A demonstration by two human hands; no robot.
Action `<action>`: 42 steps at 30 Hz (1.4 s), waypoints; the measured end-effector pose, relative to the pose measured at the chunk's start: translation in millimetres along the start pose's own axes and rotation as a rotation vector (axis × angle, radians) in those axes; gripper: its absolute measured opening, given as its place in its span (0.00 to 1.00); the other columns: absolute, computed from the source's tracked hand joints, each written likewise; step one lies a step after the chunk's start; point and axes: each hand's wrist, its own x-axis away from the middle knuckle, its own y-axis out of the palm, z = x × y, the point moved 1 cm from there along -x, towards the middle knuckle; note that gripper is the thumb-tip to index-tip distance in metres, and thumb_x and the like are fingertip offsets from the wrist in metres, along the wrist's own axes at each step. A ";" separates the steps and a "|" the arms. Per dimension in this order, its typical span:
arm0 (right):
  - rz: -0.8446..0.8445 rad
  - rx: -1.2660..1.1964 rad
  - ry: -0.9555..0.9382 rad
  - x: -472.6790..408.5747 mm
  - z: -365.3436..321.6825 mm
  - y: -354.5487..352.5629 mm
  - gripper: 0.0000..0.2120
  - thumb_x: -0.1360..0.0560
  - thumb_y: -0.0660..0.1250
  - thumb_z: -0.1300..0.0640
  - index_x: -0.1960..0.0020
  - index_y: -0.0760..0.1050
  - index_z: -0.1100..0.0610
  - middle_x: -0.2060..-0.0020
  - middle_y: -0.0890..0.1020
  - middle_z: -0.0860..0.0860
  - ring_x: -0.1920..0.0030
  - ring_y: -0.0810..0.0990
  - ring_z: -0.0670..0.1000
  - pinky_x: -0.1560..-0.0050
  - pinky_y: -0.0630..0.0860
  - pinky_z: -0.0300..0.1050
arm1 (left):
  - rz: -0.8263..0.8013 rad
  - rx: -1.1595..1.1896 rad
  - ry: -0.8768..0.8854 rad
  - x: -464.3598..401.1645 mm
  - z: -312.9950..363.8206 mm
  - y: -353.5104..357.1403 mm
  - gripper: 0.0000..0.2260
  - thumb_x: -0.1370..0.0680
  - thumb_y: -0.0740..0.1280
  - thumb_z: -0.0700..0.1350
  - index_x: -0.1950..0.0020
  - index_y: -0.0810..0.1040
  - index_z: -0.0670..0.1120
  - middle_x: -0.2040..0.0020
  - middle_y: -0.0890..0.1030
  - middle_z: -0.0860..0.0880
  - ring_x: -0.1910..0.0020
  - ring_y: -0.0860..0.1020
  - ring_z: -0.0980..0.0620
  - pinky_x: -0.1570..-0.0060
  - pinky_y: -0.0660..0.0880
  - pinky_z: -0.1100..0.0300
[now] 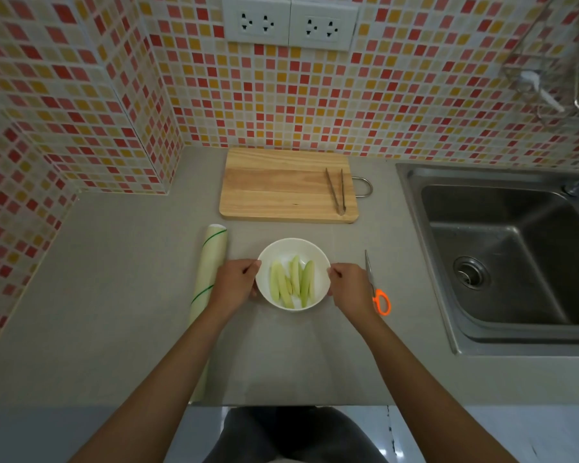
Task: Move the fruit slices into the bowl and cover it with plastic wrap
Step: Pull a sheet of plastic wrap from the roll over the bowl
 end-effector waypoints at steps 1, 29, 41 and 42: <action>0.001 -0.004 0.005 1.5 -0.1 0.2 0.14 0.22 0.59 0.64 0.59 0.76 0.73 0.62 0.81 0.68 0.56 0.82 0.64 0.62 0.76 0.52 | 0.001 -0.004 0.003 0.4 0.8 0.2 0.16 0.18 0.61 0.43 0.62 0.81 0.38 0.76 0.75 0.48 0.75 0.74 0.52 0.70 0.68 0.74; 0.127 -0.039 -0.045 5.1 -17.9 -8.4 0.14 0.21 0.62 0.52 0.46 0.82 0.60 0.57 0.84 0.57 0.55 0.82 0.56 0.54 0.75 0.46 | 0.161 -0.361 -0.220 -3.4 -46.3 -47.7 0.21 0.19 0.61 0.54 0.45 0.76 0.34 0.47 0.76 0.33 0.49 0.77 0.36 0.52 0.72 0.49; 0.151 -0.448 -0.155 -13.3 -89.7 -8.8 0.17 0.23 0.64 0.48 0.60 0.77 0.60 0.72 0.77 0.51 0.76 0.74 0.43 0.71 0.71 0.33 | 0.092 0.170 0.109 23.5 19.8 -55.6 0.13 0.23 0.63 0.54 0.54 0.80 0.47 0.57 0.78 0.38 0.61 0.77 0.50 0.59 0.71 0.56; 0.110 -0.471 -0.149 -18.0 -99.4 -5.9 0.18 0.22 0.62 0.47 0.58 0.77 0.62 0.71 0.77 0.51 0.77 0.73 0.44 0.73 0.70 0.32 | 0.091 0.199 0.119 26.6 25.9 -52.3 0.11 0.22 0.64 0.53 0.53 0.80 0.48 0.56 0.79 0.39 0.60 0.78 0.49 0.58 0.72 0.55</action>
